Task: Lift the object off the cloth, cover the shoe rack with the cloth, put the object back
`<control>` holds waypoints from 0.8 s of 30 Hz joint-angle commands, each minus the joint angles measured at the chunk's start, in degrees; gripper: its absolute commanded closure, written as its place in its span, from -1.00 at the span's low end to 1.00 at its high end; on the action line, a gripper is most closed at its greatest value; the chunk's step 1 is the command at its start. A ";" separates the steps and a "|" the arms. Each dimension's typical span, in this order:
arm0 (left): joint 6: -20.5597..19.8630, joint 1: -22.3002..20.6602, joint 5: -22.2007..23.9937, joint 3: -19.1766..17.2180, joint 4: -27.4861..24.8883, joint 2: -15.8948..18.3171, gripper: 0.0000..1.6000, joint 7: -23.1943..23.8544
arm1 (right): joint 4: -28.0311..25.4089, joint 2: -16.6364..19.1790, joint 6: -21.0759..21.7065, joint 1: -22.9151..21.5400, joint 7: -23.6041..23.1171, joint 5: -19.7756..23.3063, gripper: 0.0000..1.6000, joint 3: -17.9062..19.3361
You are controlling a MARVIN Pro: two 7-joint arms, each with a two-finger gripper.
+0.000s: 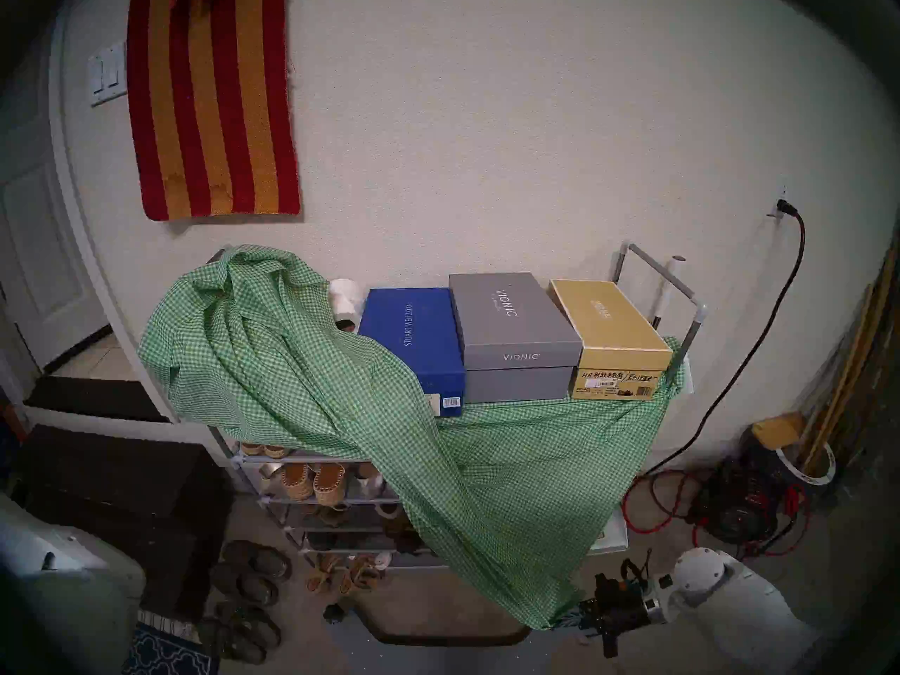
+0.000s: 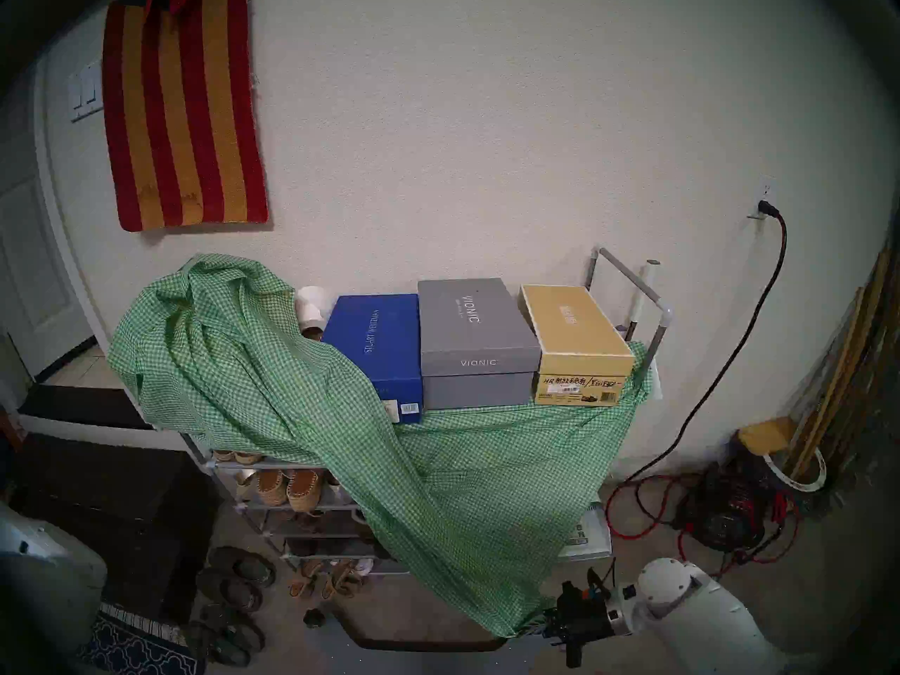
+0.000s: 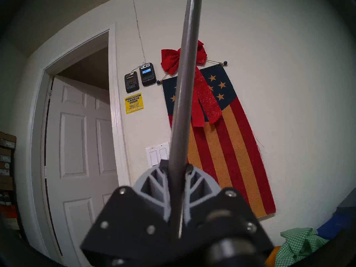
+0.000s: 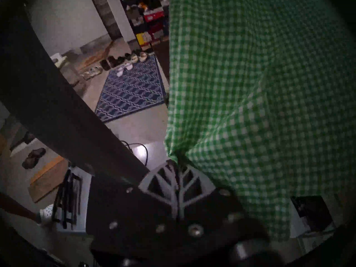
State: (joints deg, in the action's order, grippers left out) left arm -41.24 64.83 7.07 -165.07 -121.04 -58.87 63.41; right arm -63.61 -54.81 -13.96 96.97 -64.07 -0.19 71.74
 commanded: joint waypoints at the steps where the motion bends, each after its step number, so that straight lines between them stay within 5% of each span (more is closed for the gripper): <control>1: 0.06 -0.04 -0.07 0.07 0.01 0.07 1.00 0.20 | 6.67 -3.60 1.31 -4.56 6.73 -6.41 1.00 -1.18; 24: 0.04 -0.03 0.00 0.07 0.01 0.06 1.00 0.14 | 29.54 -11.44 1.43 -16.28 31.74 -24.93 1.00 -4.16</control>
State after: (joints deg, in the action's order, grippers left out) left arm -41.24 64.81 7.14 -165.07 -121.05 -58.87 63.40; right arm -38.70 -63.41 -12.36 84.68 -38.26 -21.49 68.49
